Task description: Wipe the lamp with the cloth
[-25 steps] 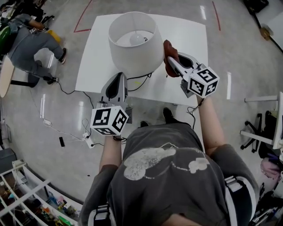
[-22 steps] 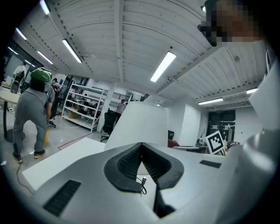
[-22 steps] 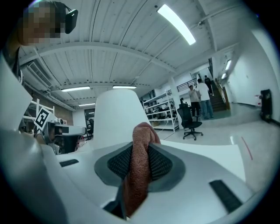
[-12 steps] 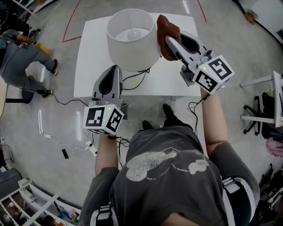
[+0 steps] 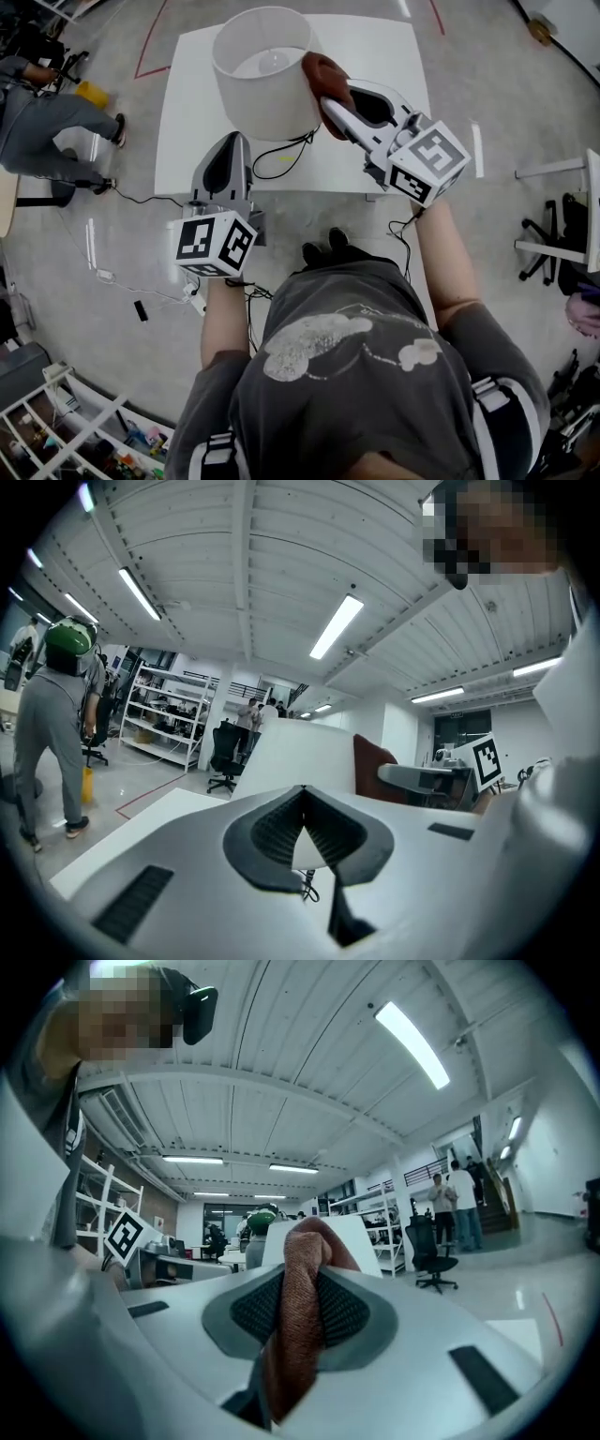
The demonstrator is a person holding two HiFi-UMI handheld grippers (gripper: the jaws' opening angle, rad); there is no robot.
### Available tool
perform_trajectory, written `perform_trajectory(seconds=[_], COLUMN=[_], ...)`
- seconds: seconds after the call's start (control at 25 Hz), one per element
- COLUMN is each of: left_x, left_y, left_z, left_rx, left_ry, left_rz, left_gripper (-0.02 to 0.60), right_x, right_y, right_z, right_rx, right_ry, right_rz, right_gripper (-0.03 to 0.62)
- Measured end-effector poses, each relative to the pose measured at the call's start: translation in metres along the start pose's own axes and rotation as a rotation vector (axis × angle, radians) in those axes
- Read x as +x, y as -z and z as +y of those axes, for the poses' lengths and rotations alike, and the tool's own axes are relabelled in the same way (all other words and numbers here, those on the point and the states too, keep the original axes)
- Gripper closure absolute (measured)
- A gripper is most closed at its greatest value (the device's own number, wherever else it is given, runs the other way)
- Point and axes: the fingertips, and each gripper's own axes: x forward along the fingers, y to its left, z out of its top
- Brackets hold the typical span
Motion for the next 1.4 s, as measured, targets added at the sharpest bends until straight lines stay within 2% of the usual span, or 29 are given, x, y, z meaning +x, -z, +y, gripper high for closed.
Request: perform_trajectory(seconds=[0.24, 0.4, 0.6, 0.8, 1.04, 1.28, 1.4], left_x=[0.0, -0.003, 0.001, 0.006, 0.007, 0.008, 0.009], left_y=[0.028, 0.035, 0.046, 0.05, 0.031, 0.0, -0.014], left_z=[-0.002, 0.005, 0.027, 0.04, 0.051, 0.068, 0.074], left_rx=[0.019, 0.002, -0.015, -0.037, -0.031, -0.021, -0.017], left_ry=[-0.074, -0.095, -0.07, 0.009, 0.133, 0.275, 0.329], left_rz=[0.068, 0.083, 0.099, 0.098, 0.08, 0.051, 0.036], left_gripper=[0.574, 0.574, 0.574, 0.574, 0.574, 0.574, 0.574], right_x=[0.0, 0.005, 0.014, 0.007, -0.009, -0.006, 0.003], right_y=[0.049, 0.074, 0.108, 0.119, 0.091, 0.021, -0.014], right_z=[0.017, 0.032, 0.044, 0.046, 0.055, 0.063, 0.065], right_rx=[0.033, 0.075, 0.118, 0.132, 0.086, 0.012, -0.024], right_ry=[-0.107, -0.136, -0.108, -0.003, 0.139, 0.298, 0.344], right_rz=[0.074, 0.126, 0.181, 0.194, 0.142, 0.001, -0.072], right_gripper=[0.508, 0.508, 0.508, 0.508, 0.508, 0.508, 0.508])
